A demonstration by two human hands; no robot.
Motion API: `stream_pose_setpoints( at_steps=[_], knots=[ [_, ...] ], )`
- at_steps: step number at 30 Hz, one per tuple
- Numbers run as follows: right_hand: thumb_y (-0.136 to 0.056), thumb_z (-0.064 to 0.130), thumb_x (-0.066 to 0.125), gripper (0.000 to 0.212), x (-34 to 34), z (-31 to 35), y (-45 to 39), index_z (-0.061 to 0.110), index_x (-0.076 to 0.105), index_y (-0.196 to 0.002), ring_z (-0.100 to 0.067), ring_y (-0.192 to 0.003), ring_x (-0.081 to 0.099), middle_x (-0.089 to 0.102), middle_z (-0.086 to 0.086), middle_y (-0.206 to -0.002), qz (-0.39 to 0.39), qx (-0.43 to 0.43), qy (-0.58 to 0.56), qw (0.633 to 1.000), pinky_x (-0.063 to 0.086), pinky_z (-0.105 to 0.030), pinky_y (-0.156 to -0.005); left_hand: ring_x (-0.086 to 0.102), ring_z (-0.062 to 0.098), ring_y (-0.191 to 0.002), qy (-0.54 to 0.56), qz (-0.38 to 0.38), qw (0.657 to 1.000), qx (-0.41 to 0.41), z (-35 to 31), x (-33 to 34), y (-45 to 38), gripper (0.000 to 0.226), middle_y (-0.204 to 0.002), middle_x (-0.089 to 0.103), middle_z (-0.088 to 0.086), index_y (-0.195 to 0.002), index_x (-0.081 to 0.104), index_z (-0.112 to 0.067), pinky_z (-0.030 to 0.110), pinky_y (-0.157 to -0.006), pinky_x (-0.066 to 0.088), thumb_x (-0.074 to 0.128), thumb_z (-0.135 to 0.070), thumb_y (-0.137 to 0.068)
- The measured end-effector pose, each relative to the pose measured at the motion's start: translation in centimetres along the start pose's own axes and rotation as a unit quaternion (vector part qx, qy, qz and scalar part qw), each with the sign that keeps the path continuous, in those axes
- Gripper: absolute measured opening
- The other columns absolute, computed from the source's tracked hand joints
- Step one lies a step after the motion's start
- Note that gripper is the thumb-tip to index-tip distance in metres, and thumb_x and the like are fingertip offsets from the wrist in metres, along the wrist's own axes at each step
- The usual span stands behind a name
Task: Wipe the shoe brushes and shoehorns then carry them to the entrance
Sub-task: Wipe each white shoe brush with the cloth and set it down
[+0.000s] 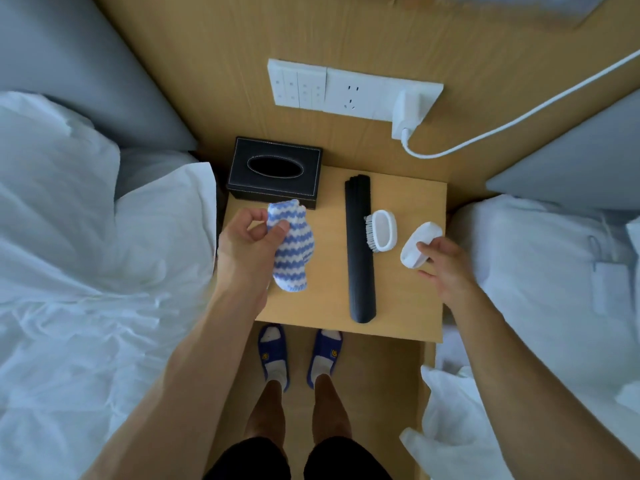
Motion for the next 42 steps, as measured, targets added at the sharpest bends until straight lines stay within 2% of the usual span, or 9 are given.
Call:
stream_pose_setpoints(
  at_steps=[5,10,12,15,19,25,33,37,42],
  knots=[
    [-0.079,0.027,0.077,0.013,1.5,4.0,7.2,0.024,0.064,-0.079,-0.031,-0.123,0.06,0.062,-0.011,-0.125,0.149,-0.043,-0.073,0.985,0.057,-0.049,-0.092,0.073,0.007,-0.082,-0.067,0.016,0.995,0.076,-4.0,0.5,1.3,0.012,-0.088,0.074,-0.009,-0.089,0.056,-0.029,0.035,-0.069,0.063,0.067,-0.027,-0.093],
    [-0.063,0.031,0.087,0.042,4.9,8.9,14.4,0.021,0.062,-0.094,-0.034,-0.119,0.062,0.063,-0.015,-0.126,0.222,-0.065,-0.137,0.963,0.059,-0.044,-0.084,0.072,0.017,-0.073,-0.119,0.034,0.979,0.16,-9.2,0.4,3.5,0.014,-0.075,0.07,0.002,-0.084,0.053,-0.034,0.047,-0.064,0.062,0.065,-0.033,-0.092],
    [-0.06,0.03,0.089,0.05,6.0,10.6,16.8,0.022,0.065,-0.103,-0.034,-0.118,0.063,0.066,-0.014,-0.123,0.239,-0.076,-0.161,0.955,0.059,-0.046,-0.083,0.065,0.022,-0.064,-0.145,0.026,0.968,0.202,-11.4,0.3,4.3,0.013,-0.065,0.061,0.007,-0.084,0.052,-0.035,0.04,-0.056,0.055,0.063,-0.035,-0.09],
    [-0.067,0.028,0.086,0.053,7.6,13.0,20.3,0.033,0.068,-0.117,-0.029,-0.112,0.069,0.07,-0.01,-0.122,0.299,-0.113,-0.17,0.932,0.058,-0.047,-0.084,0.057,0.0,-0.056,-0.161,0.025,0.953,0.255,-14.4,0.1,6.2,0.015,-0.06,0.06,-0.012,-0.087,0.054,-0.041,0.014,-0.051,0.043,0.061,-0.029,-0.092],
    [-0.076,0.032,0.084,0.056,8.9,15.4,24.2,0.032,0.065,-0.129,-0.028,-0.123,0.063,0.066,-0.006,-0.132,0.351,-0.18,-0.128,0.91,0.056,-0.052,-0.094,0.067,0.002,-0.077,-0.176,0.049,0.929,0.321,-17.7,0.3,9.2,0.014,-0.085,0.07,-0.019,-0.101,0.063,-0.037,0.014,-0.061,0.05,0.06,-0.025,-0.094],
    [-0.078,0.035,0.082,0.059,9.4,18.1,27.4,0.027,0.063,-0.133,-0.028,-0.122,0.064,0.067,-0.007,-0.131,0.358,-0.239,-0.098,0.897,0.054,-0.052,-0.098,0.062,0.001,-0.069,-0.208,0.023,0.889,0.406,-20.2,0.1,11.8,0.019,-0.074,0.068,-0.017,-0.106,0.075,-0.025,0.009,-0.061,0.044,0.064,-0.017,-0.093],
    [-0.079,0.028,0.079,0.052,8.8,20.4,28.5,0.022,0.066,-0.129,-0.033,-0.116,0.067,0.069,-0.013,-0.126,0.344,-0.259,-0.129,0.893,0.058,-0.046,-0.086,0.066,0.009,-0.101,-0.221,0.04,0.833,0.505,-21.7,0.1,14.3,0.025,-0.118,0.069,-0.007,-0.113,0.074,-0.014,0.024,-0.083,0.053,0.068,-0.007,-0.09],
    [-0.082,0.025,0.076,0.049,8.4,21.1,28.9,0.021,0.065,-0.13,-0.033,-0.111,0.069,0.071,-0.015,-0.122,0.331,-0.27,-0.12,0.896,0.059,-0.043,-0.08,0.063,0.017,-0.097,-0.258,0.062,0.807,0.527,-21.5,0.3,15.3,0.027,-0.124,0.061,-0.002,-0.115,0.073,-0.011,0.027,-0.078,0.053,0.062,0.0,-0.092],
    [-0.071,0.038,0.086,0.064,8.3,21.6,29.4,0.019,0.066,-0.129,-0.035,-0.108,0.069,0.07,-0.017,-0.122,0.336,-0.268,-0.114,0.896,0.058,-0.051,-0.085,0.06,0.019,-0.094,-0.294,0.108,0.771,0.555,-21.7,-0.8,15.8,0.023,-0.129,0.058,-0.003,-0.109,0.073,-0.011,0.027,-0.082,0.049,0.058,-0.001,-0.095]
  ],
)
Point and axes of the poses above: each hand's wrist, its own y-axis away from the middle knuckle, its own x-axis out of the palm, z = x × y, the point moved 5 cm from there along -y, towards the middle knuckle
